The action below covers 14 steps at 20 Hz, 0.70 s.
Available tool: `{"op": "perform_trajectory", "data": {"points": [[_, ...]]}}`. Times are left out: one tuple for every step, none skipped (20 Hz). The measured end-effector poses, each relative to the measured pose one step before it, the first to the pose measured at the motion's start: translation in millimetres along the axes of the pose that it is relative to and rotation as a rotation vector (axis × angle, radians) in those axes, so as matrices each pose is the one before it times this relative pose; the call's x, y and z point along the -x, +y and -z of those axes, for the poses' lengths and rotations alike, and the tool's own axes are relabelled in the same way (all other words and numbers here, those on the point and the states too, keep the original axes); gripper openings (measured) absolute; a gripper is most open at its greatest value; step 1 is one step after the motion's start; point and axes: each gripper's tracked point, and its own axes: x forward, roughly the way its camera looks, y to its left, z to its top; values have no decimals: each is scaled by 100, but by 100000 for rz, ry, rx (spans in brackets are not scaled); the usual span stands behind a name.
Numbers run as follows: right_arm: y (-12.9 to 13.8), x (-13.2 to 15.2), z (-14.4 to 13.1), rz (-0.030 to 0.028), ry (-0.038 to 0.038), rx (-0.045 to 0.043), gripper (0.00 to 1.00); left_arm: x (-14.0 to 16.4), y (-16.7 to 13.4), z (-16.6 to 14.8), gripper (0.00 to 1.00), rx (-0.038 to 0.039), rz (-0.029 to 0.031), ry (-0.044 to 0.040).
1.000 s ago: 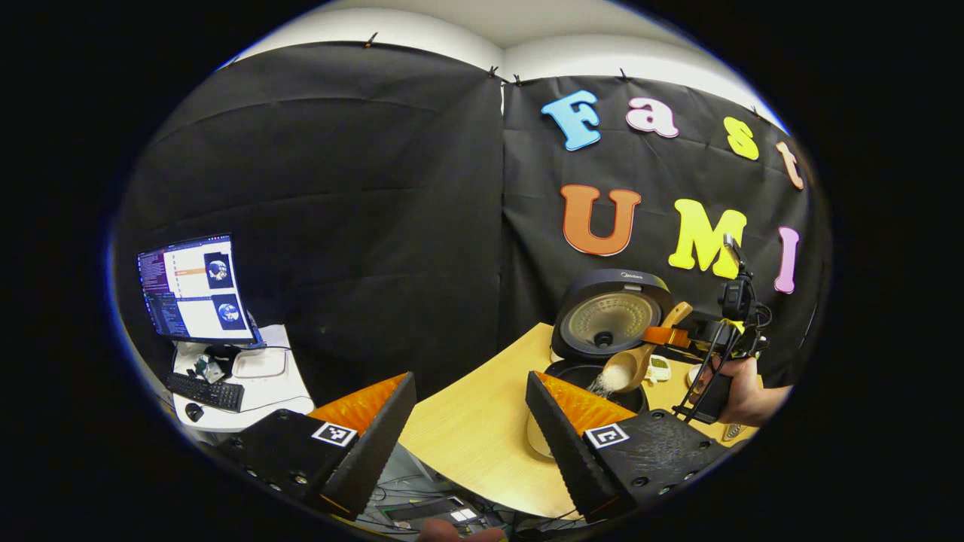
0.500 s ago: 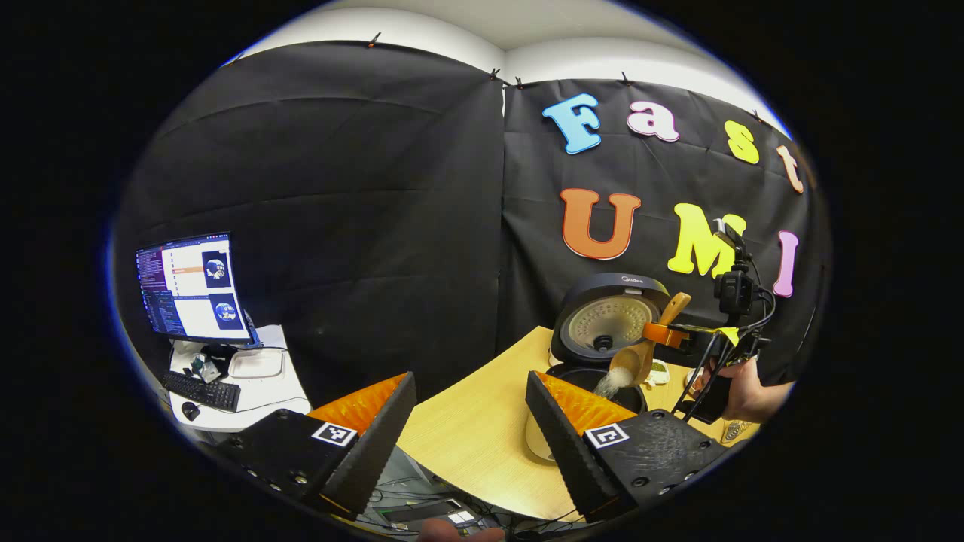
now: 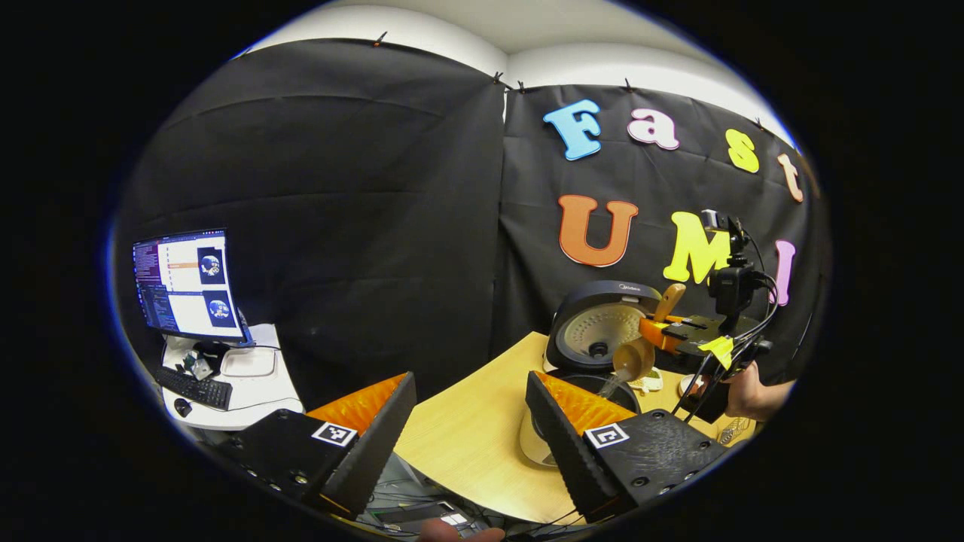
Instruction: Close the left gripper, press the button to open the rice cooker; take a wooden spoon from the chopstick holder with the right hand, scoop a spoonful of rice and pour it into the rice cooker, then put the wooden spoon back into the chopstick holder.
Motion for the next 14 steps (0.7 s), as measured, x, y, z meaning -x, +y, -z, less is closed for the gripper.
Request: {"op": "perform_trajectory", "data": {"points": [[101, 157, -295, 482, -704, 2703, 8, -38, -60, -77, 95, -40, 445, -275], [57, 254, -314, 430, -1055, 3213, 8, -26, 3, 46, 95, 168, 466, -79], [136, 212, -419, 304, -1121, 3260, 8, -33, -58, -30, 95, 463, 465, -15], [257, 156, -211, -6, -925, 3000, 8, -140, -89, 90, 95, 542, 586, 7], [245, 25, -58, -124, -669, 2337, 8, -47, -46, -13, 95, 453, 423, -91], [219, 17, -233, -215, -447, 2181, 8, -59, -14, 58, 95, 400, 565, 66], [179, 155, -245, -126, -230, 1797, 8, -31, -32, 122, 95, 233, 588, 232], [32, 179, -313, -100, -151, 1098, 8, -60, -59, 47, 95, 32, 570, 61], [165, 58, -140, -217, 117, 659, 8, 1, -97, 54, 95, -89, 633, -94], [-81, 125, 13, -297, 269, -442, 8, -65, -37, -150, 95, -87, 671, -222], [-135, 254, -149, -139, -48, -2411, 8, 109, -42, -99, 95, -54, 783, -273], [12, 180, 34, -42, -79, -3265, 8, -10, 3, -21, 95, -1, 762, -288], [-190, 362, -160, 74, 375, -3828, 8, -125, -38, -58, 95, 107, 777, -223], [-282, 337, 2, 200, 506, -4154, 8, -105, -106, -94, 95, 196, 977, -225]]}}
